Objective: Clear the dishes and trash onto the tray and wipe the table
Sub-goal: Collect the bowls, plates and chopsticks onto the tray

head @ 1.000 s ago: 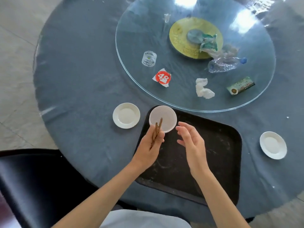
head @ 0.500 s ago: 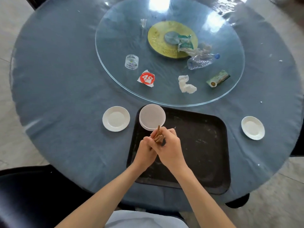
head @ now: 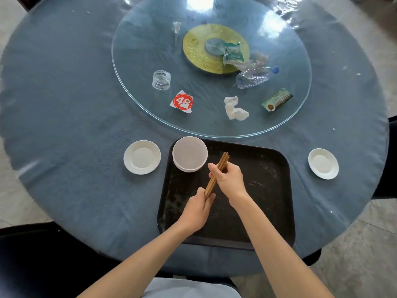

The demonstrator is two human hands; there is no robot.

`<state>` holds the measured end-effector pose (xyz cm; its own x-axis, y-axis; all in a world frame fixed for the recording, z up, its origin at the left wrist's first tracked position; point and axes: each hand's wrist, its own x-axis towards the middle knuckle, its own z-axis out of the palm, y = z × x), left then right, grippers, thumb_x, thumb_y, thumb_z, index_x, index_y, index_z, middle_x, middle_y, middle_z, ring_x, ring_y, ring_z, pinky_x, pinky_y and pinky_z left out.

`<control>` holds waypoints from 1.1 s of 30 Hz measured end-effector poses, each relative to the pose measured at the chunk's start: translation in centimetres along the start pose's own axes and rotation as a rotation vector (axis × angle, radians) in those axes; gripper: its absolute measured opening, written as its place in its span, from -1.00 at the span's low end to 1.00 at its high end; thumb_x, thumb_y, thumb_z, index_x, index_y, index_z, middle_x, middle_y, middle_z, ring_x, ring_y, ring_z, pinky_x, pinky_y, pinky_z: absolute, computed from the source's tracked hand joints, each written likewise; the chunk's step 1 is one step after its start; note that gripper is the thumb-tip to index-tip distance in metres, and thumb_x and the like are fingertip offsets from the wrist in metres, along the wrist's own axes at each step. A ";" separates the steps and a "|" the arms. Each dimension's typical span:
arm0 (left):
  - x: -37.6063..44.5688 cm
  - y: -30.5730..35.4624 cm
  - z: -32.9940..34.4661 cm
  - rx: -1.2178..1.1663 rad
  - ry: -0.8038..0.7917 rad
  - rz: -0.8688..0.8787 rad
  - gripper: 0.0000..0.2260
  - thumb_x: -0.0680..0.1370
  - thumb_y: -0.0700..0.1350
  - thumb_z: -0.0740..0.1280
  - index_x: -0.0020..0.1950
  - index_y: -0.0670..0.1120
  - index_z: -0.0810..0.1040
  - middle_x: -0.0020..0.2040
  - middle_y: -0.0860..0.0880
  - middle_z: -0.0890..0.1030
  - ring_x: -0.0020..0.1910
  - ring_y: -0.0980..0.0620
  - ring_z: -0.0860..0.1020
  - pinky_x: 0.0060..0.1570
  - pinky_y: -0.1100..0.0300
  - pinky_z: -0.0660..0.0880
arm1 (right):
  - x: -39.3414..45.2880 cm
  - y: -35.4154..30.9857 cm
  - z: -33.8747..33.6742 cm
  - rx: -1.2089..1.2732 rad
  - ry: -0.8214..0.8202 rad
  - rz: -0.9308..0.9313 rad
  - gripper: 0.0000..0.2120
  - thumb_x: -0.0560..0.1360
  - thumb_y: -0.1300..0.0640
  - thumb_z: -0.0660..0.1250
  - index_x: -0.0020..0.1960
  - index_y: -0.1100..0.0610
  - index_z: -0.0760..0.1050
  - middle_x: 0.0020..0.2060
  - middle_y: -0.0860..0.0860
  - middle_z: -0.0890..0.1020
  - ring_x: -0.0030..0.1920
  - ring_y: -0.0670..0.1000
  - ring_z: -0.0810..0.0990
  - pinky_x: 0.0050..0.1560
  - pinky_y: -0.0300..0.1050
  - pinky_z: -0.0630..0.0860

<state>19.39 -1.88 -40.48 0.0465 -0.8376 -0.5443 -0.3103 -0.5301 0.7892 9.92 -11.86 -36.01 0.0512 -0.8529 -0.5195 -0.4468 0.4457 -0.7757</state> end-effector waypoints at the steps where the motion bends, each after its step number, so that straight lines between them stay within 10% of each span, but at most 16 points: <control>1: 0.7 -0.1 0.5 0.032 0.018 -0.056 -0.80 0.71 0.06 0.14 0.04 -0.05 0.39 -0.23 -0.01 0.54 -0.38 0.14 0.45 -0.35 0.20 0.47 | 0.8 0.8 0.4 -0.002 -0.018 0.042 -0.82 0.59 -0.02 0.44 0.05 0.09 0.59 -0.12 -0.02 0.71 -0.10 -0.06 0.71 0.06 -0.07 0.66; 8: 4.2 -0.1 3.2 0.173 0.214 -0.252 -0.71 0.68 -0.06 0.22 0.36 -0.17 0.38 0.11 -0.10 0.62 0.05 -0.04 0.64 0.03 0.12 0.59 | 1.9 5.7 2.1 -0.116 -0.122 0.147 -0.65 0.54 -0.02 0.49 0.28 0.05 0.57 0.04 -0.10 0.67 0.06 -0.12 0.63 0.11 -0.12 0.60; 15: 3.4 -0.2 4.4 0.280 0.350 -0.213 -0.72 0.65 -0.08 0.30 0.31 -0.13 0.38 0.23 -0.11 0.48 0.07 -0.02 0.59 -0.02 0.21 0.52 | 1.9 7.5 1.6 -0.128 -0.099 0.097 -0.59 0.59 0.08 0.45 0.42 0.06 0.54 0.12 -0.06 0.70 0.11 -0.10 0.66 0.23 -0.02 0.64; 21: 3.2 -0.3 4.0 0.434 0.344 -0.168 -0.56 0.63 -0.01 0.31 0.44 -0.16 0.34 0.33 -0.16 0.40 0.29 -0.12 0.46 0.16 0.13 0.49 | 1.7 8.3 0.8 -0.209 -0.097 0.040 -0.58 0.60 0.09 0.43 0.44 0.04 0.49 0.11 -0.07 0.65 0.04 -0.18 0.62 -0.03 -0.38 0.50; 33: 3.2 -2.3 3.0 0.258 0.250 -0.054 -0.43 0.61 -0.11 0.35 0.60 -0.06 0.26 0.35 -0.05 0.40 0.05 0.08 0.58 0.13 0.17 0.59 | 0.1 10.1 0.7 -0.216 -0.070 0.156 -0.79 0.62 0.06 0.41 0.25 0.00 0.58 -0.03 -0.13 0.65 -0.01 -0.11 0.67 0.11 -0.06 0.69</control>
<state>17.43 -2.98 -44.87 0.2904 -0.8325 -0.4717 -0.5288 -0.5505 0.6460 6.00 -7.27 -44.12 0.0252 -0.7544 -0.6560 -0.6340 0.4952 -0.5939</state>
